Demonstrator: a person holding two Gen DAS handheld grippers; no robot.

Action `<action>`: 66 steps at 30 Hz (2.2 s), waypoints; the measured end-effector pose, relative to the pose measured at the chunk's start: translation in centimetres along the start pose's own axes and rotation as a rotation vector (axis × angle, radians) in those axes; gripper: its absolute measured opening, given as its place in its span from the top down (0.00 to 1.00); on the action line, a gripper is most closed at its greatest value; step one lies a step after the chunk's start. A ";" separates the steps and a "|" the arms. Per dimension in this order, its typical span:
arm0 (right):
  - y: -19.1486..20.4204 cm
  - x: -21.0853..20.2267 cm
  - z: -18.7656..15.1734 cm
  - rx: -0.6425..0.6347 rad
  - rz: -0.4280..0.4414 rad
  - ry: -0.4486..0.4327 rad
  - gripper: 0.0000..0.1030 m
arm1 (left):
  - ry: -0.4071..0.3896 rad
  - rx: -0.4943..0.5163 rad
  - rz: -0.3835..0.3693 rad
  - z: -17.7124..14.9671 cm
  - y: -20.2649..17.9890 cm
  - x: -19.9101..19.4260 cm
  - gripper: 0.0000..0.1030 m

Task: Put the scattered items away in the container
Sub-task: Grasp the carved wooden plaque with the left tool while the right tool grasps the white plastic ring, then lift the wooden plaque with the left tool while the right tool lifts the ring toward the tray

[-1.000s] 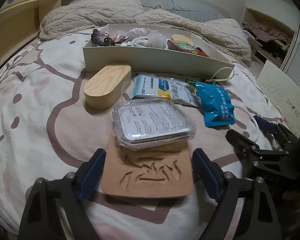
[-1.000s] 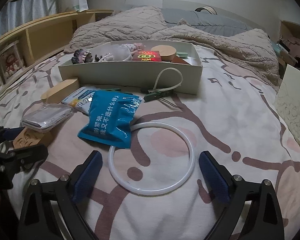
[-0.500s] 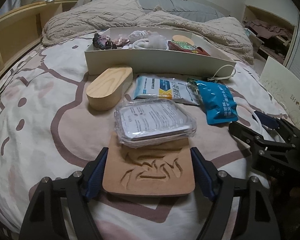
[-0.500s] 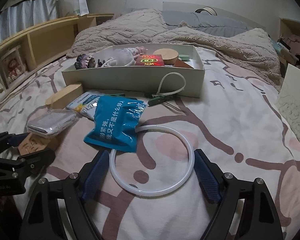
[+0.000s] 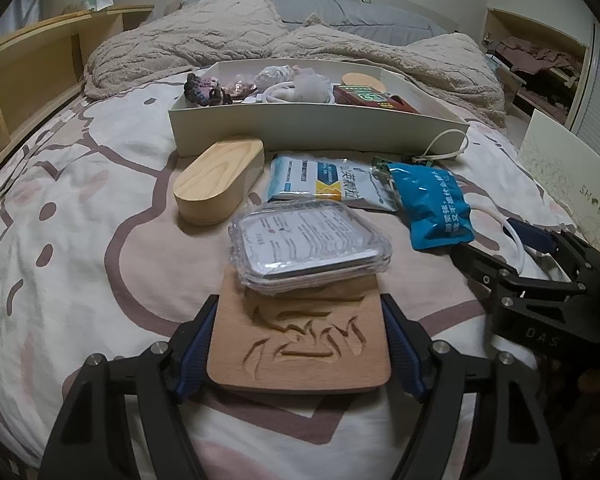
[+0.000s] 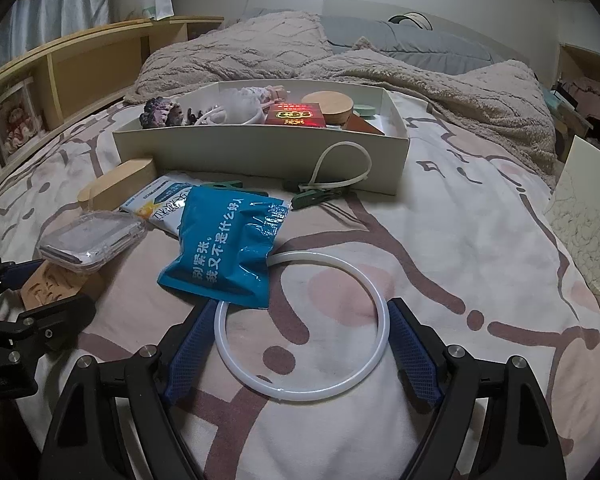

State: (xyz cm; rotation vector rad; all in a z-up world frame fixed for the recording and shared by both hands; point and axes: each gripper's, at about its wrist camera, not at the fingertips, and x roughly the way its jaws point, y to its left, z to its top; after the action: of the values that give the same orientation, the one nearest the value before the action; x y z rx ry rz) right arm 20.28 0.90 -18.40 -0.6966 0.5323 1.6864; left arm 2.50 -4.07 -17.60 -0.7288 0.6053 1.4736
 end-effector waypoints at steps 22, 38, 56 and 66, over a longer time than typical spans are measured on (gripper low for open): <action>1.2 -1.1 -0.1 0.013 0.096 0.003 0.18 | -0.071 0.045 -0.101 0.1 -2.4 -3.3 0.26; 1.2 -2.1 0.3 0.052 0.144 0.007 0.18 | -0.153 0.034 -0.133 1.0 -2.6 -5.8 0.26; -2.4 -2.8 1.6 0.138 0.041 -0.030 0.18 | -0.180 0.038 -0.123 1.2 -2.2 -6.2 0.26; -3.4 -4.2 2.5 0.164 0.038 -0.076 0.18 | -0.176 0.008 -0.113 2.0 -1.4 -6.0 0.26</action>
State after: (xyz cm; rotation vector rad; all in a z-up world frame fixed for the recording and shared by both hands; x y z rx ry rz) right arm 23.84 0.41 -13.63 -0.5045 0.6256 1.6764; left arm 3.60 -6.50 -11.66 -0.6102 0.4289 1.4126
